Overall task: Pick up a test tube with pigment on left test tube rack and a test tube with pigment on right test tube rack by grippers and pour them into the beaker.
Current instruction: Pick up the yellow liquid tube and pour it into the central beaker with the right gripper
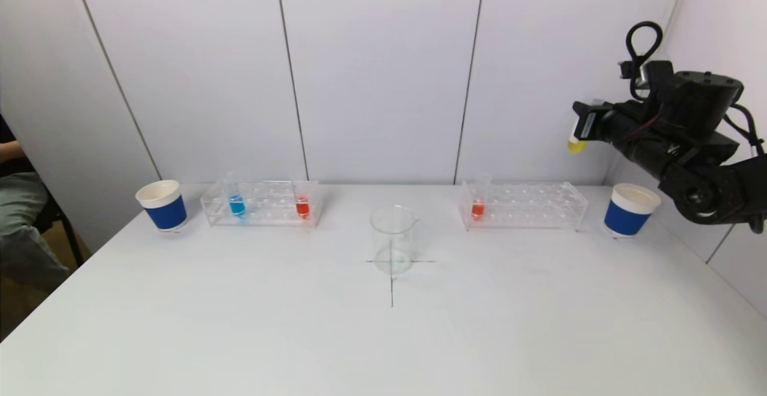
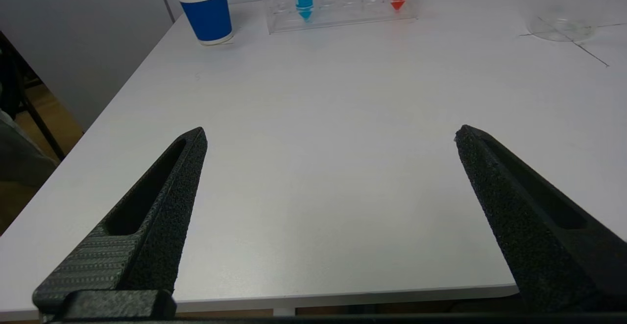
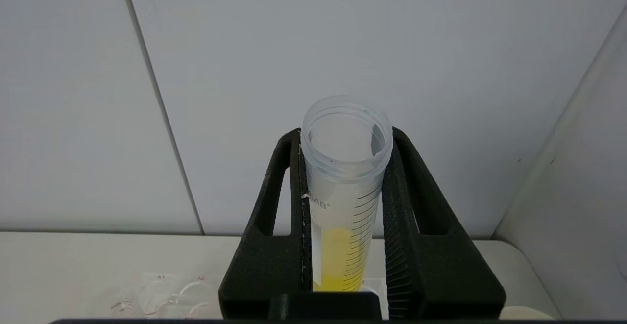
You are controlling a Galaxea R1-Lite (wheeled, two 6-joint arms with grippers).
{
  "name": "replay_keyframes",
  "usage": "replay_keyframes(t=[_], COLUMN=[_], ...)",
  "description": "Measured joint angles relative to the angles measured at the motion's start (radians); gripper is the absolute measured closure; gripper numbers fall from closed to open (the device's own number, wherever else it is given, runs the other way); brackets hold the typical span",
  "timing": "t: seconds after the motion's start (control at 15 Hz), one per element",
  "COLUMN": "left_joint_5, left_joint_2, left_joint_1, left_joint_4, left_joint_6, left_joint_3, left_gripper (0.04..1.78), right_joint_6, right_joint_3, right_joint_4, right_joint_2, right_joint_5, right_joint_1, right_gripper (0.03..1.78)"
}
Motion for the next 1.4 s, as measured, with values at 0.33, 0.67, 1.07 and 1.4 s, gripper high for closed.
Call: replay_keyframes(t=[0.33,0.67,1.07,1.4], left_joint_5=[0.0,0.0,0.0,0.0], left_joint_2=[0.0,0.0,0.0,0.0], left_joint_1=[0.0,0.0,0.0,0.0], left_joint_4=[0.0,0.0,0.0,0.0], left_joint_6=[0.0,0.0,0.0,0.0], left_joint_3=[0.0,0.0,0.0,0.0], left_gripper=[0.05,0.05,0.05,0.05], right_joint_6=[-0.112,-0.189,-0.295,-0.463], right_joint_3=[-0.101,-0.191,-0.283,-0.289], right_joint_4=[0.243,0.443,0.457,0.315], right_joint_2=[-0.126,-0.203,-0.169,-0.064], right_joint_5=[0.032,0.022,0.005,0.036], right_joint_1=[0.071,0.228,0.419,0.47], right_gripper=[1.34,1.34,1.34,1.34])
